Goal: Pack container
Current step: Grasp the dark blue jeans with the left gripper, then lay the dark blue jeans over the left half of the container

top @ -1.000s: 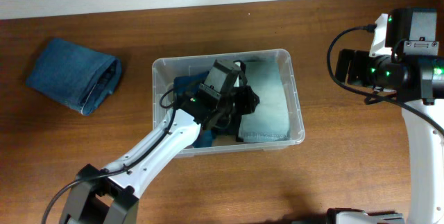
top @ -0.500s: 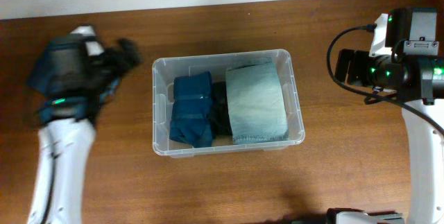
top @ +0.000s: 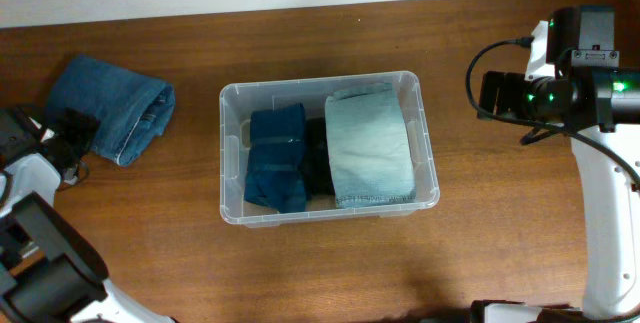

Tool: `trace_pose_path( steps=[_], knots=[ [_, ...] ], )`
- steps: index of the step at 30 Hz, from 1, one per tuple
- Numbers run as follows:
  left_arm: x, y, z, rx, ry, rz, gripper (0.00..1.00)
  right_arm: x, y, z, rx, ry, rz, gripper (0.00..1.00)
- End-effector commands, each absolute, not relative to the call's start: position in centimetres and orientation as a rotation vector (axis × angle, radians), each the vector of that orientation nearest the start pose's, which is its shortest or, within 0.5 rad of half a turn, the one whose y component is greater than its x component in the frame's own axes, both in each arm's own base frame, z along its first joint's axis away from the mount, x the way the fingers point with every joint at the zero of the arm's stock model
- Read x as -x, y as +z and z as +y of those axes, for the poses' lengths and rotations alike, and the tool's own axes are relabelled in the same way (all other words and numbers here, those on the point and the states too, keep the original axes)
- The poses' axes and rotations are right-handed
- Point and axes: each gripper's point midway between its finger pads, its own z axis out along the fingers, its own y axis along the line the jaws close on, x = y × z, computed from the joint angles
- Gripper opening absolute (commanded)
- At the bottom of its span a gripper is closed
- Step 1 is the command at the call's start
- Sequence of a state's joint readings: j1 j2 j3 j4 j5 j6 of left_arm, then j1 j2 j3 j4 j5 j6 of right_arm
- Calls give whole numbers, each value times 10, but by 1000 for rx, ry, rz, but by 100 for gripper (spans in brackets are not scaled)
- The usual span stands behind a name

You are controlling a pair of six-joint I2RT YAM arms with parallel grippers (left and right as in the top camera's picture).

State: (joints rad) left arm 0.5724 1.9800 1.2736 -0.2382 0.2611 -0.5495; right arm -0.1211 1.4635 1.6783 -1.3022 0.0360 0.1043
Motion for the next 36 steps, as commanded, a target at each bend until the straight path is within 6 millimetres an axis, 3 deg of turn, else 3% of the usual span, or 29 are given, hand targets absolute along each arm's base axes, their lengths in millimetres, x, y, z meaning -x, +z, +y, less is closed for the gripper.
trace_pose_path(
  steps=[1,5,8,11,13,14,17,21,23,24,25,27,29,33,36],
  knots=[
    [-453,26,216,1229,-466,2155,99,-331,271,-47,-309,-49,2634,98],
    [-460,-9,198,1283,-577,2174,99,-330,271,-47,-309,-48,2635,98],
    [-464,-17,187,1259,-632,2189,99,-329,270,-47,-310,-48,2641,99],
    [-472,-7,174,1177,-746,2182,48,-328,270,-46,-310,-48,2645,98],
    [-475,-2,168,1149,-801,2172,5,-328,270,-46,-310,-48,2646,98],
    [-475,0,166,1140,-825,2169,1,-328,270,-46,-310,-48,2647,98],
    [-476,11,156,1107,-907,2166,1,-326,269,-46,-311,-48,2653,98],
    [-477,75,146,1001,-954,2121,1,-326,269,-46,-311,-48,2654,98],
    [-479,118,136,897,-988,2077,1,-326,269,-46,-311,-48,2654,98],
    [-477,162,123,795,-1003,2035,0,-326,269,-46,-312,-47,2654,98],
    [-474,179,118,761,-1003,2022,1,-326,269,-46,-312,-47,2654,98],
    [-463,232,99,659,-988,1982,0,-326,269,-46,-312,-47,2654,98],
    [-443,293,65,487,-953,1934,0,-326,269,-46,-312,-47,2654,98],
    [-410,339,6,298,-967,1927,1,-326,269,-44,-308,-33,2657,98],
    [-382,342,-43,181,-985,2000,1,-326,269,-44,-306,-27,2657,99]
  ],
)
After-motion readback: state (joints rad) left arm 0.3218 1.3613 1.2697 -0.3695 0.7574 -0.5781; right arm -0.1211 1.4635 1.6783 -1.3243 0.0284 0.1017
